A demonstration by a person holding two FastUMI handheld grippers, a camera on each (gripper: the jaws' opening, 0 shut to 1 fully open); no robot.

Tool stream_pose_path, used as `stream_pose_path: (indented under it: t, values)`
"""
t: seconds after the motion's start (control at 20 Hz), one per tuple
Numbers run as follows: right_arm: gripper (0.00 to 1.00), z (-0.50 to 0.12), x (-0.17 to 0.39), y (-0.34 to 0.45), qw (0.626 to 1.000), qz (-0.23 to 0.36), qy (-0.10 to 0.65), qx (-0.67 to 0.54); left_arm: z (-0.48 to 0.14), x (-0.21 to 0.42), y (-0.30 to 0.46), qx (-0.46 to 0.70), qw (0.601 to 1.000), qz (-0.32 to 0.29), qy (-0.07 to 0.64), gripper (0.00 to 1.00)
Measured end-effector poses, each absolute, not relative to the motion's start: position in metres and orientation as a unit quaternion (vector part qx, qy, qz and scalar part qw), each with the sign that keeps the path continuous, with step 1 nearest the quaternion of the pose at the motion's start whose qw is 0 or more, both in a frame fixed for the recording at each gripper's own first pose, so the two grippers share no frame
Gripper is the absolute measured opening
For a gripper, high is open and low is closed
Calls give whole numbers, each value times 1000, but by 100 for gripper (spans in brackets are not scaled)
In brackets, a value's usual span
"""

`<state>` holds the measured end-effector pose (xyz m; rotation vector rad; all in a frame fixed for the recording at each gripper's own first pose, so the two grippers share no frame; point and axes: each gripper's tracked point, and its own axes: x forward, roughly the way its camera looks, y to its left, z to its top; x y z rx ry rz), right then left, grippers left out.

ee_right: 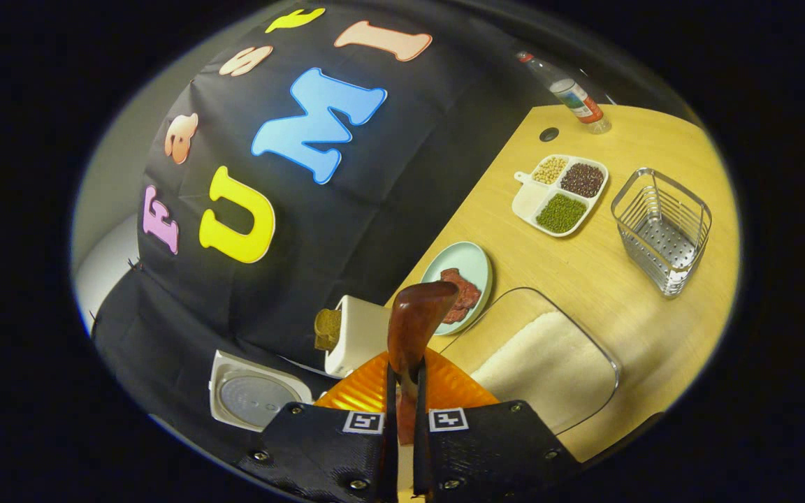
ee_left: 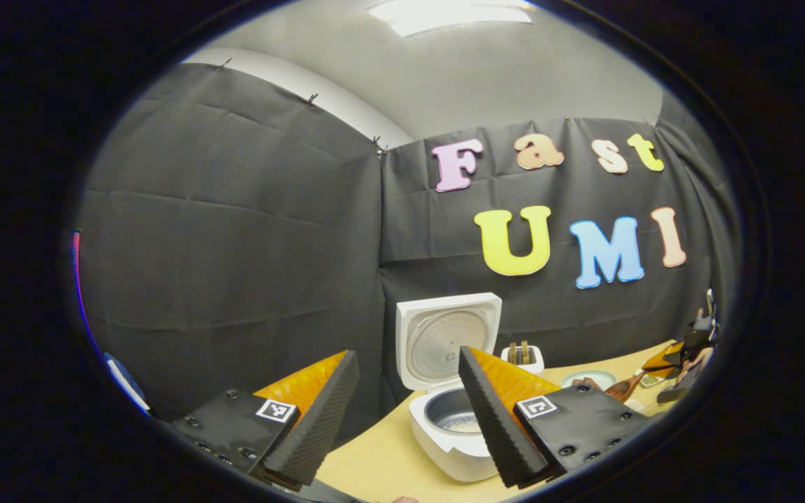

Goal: Close the left gripper, press the button to open the rice cooker; take a wooden spoon from the chopstick holder with the right hand, scoop a spoonful of rice and pour it into the rice cooker, then put the wooden spoon back into the chopstick holder.

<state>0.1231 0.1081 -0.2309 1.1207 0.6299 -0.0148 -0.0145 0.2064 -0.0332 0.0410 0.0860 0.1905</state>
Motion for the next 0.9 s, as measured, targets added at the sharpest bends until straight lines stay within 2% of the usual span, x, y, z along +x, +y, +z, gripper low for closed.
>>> stream_pose_path:
  t: [0.15, 0.25, 0.45, 0.65, 0.9]
  values:
    - [9, -209, 127, 123, 769, 12, 286, 571, -34, -15, 210, 18, 994, 96, 43, 99]
    - [9, -194, 132, 135, 762, 29, 281, 583, -36, -15, 214, 16, 994, 100, 44, 97]
    - [9, -165, 146, 167, 767, 73, 272, 577, -38, -21, 225, 14, 993, 112, 46, 95]
    - [9, -143, 151, 207, 772, 116, 273, 563, -41, -29, 237, 13, 991, 127, 49, 100]
    - [9, -132, 159, 256, 780, 155, 278, 539, -45, -40, 254, 12, 987, 149, 53, 100]
